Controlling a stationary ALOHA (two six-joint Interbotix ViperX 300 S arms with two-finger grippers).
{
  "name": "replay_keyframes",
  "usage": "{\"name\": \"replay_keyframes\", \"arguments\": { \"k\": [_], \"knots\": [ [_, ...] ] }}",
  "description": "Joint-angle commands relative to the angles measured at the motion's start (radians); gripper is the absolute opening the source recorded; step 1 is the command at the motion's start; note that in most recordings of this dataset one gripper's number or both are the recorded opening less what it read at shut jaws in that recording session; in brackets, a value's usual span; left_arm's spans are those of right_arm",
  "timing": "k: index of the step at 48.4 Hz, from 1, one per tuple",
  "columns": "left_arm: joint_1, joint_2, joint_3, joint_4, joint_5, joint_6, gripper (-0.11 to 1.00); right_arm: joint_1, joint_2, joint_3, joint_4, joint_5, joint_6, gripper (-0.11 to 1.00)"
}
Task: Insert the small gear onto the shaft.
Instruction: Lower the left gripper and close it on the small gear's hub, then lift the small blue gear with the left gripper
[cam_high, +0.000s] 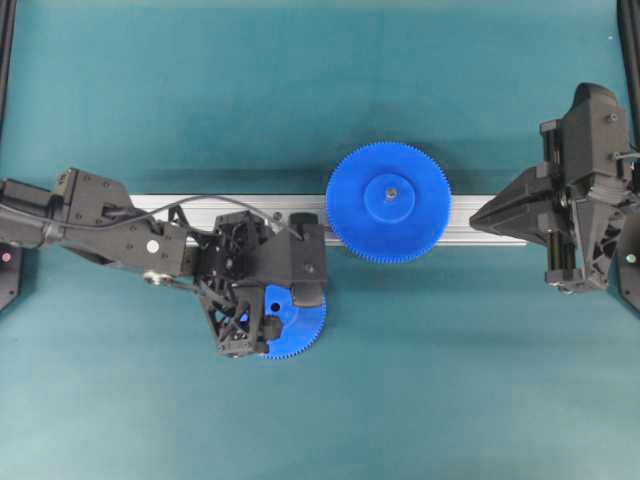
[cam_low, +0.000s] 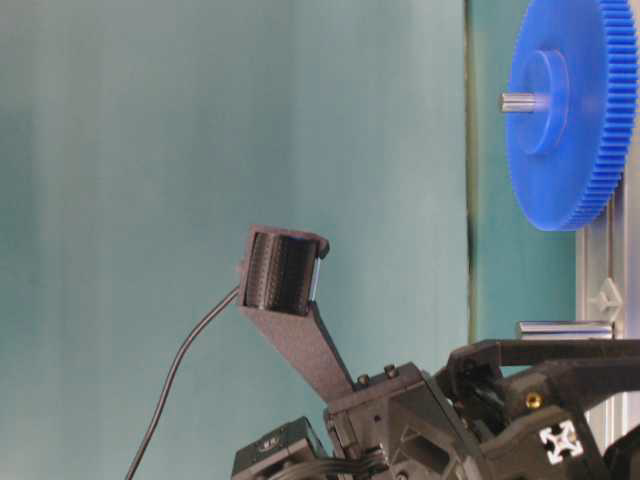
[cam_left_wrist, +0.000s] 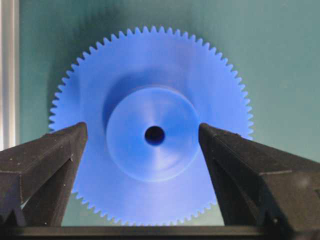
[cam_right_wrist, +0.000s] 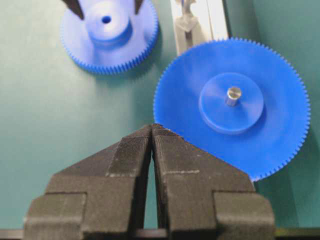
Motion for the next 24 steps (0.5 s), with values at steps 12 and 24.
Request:
{"name": "replay_keyframes", "arguments": {
  "k": [12,24],
  "knots": [
    [-0.025,-0.006,-0.023,0.003,0.026,-0.008,0.90,-0.002,-0.041,0.014,0.003,-0.018,0.009,0.11],
    [-0.023,0.012,-0.032,0.003,0.040,-0.005,0.90,-0.002,-0.060,0.023,0.003,-0.018,0.009,0.11]
  ]
}}
